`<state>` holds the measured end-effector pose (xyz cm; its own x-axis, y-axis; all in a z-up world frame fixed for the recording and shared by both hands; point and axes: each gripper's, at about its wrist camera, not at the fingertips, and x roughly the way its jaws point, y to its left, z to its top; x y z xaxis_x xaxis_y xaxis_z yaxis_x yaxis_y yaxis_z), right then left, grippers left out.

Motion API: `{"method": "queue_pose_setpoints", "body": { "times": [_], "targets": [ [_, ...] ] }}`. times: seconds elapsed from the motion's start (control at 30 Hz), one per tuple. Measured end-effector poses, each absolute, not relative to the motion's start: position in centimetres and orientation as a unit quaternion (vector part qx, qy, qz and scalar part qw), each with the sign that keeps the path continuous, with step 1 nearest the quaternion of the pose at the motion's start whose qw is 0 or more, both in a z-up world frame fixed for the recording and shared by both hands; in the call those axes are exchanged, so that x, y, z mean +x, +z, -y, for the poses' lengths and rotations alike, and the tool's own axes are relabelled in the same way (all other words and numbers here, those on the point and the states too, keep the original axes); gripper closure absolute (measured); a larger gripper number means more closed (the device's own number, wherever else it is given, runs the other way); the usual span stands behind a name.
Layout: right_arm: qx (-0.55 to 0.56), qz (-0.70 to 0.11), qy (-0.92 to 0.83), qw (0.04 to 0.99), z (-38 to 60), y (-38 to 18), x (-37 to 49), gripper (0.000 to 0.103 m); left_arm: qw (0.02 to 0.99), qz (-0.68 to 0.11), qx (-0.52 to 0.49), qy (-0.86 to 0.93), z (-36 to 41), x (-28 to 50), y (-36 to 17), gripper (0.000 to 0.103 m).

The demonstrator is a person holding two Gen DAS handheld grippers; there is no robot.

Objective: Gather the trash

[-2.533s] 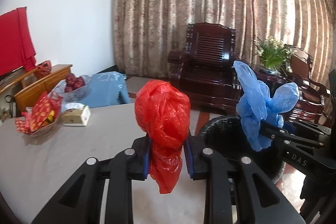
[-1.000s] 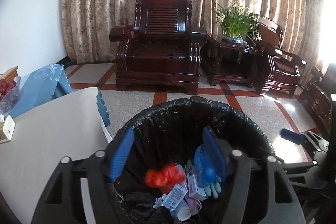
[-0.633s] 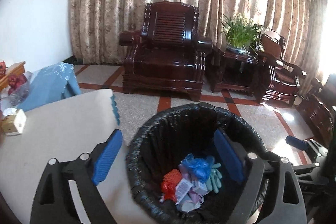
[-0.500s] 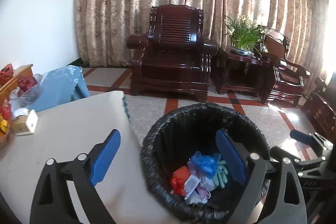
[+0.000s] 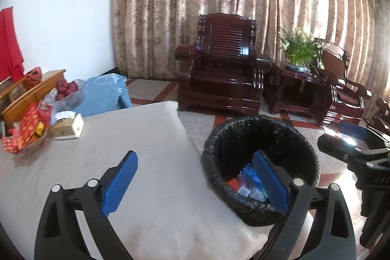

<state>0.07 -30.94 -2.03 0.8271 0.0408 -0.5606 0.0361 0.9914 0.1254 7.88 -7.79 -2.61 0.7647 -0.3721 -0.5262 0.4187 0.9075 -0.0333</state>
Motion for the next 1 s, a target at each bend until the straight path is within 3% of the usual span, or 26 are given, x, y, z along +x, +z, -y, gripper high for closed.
{"method": "queue_pose_setpoints", "body": {
  "times": [1.0],
  "targets": [
    [0.025, -0.268, 0.036, 0.962, 25.7, 1.6, -1.7, 0.005, 0.96, -0.219, 0.012, -0.171, 2.6, 3.2, 1.2, 0.01]
  ]
}}
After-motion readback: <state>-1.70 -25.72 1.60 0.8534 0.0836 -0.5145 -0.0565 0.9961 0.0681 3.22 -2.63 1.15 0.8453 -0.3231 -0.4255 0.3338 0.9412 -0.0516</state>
